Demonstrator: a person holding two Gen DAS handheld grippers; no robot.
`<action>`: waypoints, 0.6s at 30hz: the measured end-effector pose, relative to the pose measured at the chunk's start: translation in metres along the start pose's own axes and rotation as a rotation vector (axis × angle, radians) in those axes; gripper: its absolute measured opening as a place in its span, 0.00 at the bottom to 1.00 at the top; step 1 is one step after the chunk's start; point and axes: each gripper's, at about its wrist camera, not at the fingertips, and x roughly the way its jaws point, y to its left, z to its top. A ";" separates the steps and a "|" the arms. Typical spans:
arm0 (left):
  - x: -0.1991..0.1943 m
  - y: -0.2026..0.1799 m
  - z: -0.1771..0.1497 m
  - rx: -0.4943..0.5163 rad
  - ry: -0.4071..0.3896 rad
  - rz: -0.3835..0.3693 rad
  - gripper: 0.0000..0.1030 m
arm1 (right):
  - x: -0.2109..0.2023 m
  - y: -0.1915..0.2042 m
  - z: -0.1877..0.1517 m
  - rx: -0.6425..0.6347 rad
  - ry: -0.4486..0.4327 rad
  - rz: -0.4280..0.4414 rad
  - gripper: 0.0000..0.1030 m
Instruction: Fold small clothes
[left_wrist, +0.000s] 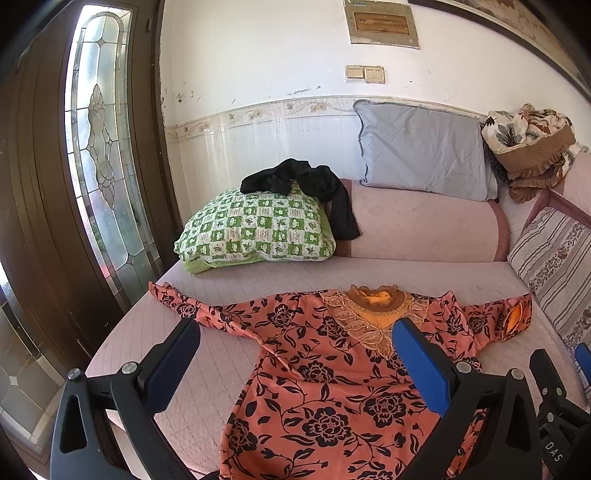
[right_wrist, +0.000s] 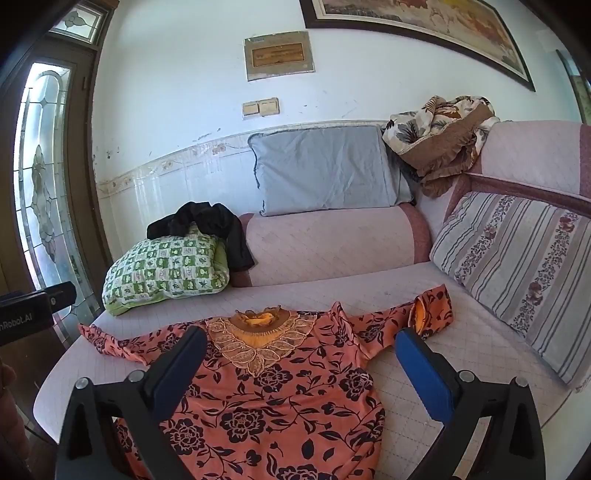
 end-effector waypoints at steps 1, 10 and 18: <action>0.002 0.000 -0.001 0.000 0.005 -0.001 1.00 | -0.001 0.001 0.004 0.001 0.007 -0.004 1.00; 0.021 0.003 -0.013 0.006 0.071 0.020 1.00 | 0.013 0.006 0.009 -0.007 0.056 -0.023 1.00; 0.032 0.027 -0.019 -0.024 0.088 0.084 1.00 | 0.021 0.008 0.003 -0.010 0.084 -0.019 1.00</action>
